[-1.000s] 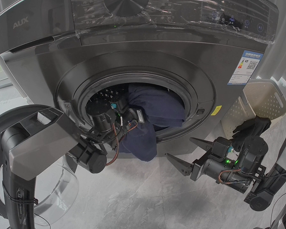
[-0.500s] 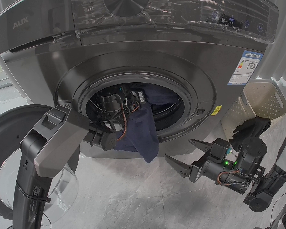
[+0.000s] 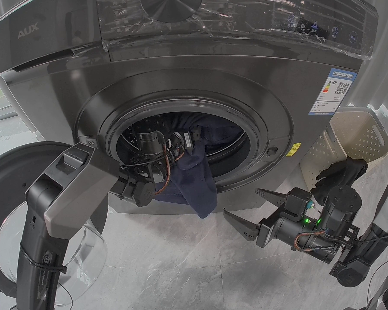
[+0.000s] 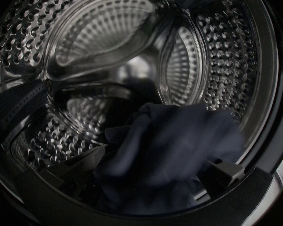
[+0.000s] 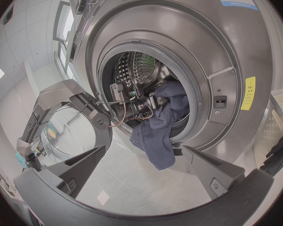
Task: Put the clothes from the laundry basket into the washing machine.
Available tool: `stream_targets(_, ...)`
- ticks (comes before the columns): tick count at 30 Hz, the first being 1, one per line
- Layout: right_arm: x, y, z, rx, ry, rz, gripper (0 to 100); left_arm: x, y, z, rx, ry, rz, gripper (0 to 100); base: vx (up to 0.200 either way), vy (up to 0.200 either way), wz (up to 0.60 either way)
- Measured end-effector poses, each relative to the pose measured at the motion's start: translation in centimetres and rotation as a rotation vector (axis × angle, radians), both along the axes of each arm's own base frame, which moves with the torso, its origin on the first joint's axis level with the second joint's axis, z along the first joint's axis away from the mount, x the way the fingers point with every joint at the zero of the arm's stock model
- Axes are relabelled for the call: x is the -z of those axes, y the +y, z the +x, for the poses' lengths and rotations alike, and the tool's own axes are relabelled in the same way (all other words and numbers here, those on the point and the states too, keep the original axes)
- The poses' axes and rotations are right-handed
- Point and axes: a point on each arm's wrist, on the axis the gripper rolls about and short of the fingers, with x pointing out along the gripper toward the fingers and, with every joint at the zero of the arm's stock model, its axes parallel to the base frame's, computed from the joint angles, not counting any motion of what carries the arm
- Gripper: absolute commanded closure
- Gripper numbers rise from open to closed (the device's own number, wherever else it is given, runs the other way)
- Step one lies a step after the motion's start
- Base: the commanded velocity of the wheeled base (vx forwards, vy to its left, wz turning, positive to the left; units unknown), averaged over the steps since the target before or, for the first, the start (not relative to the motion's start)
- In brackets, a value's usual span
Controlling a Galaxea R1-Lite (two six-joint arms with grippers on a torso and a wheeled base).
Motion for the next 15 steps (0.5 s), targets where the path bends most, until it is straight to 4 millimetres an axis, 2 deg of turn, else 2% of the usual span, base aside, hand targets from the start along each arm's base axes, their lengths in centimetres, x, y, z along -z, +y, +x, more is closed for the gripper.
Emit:
stream_targets(9,0.0,0.0,0.0,-0.001,0.0,0.0,0,2.2,-0.2,-2.8,0.096,0.156,0.083,0,0.0,0.0,0.0)
stream_targets(14,0.0,0.0,0.0,-0.001,-0.002,0.001,0,3.2,-0.6,-3.3,0.114,0.183,0.11,0,0.0,0.0,0.0)
stream_targets(15,0.0,0.0,0.0,-0.001,-0.002,0.001,0,3.3,-0.7,-3.3,0.114,0.185,0.113,100,0.0,0.0,0.0)
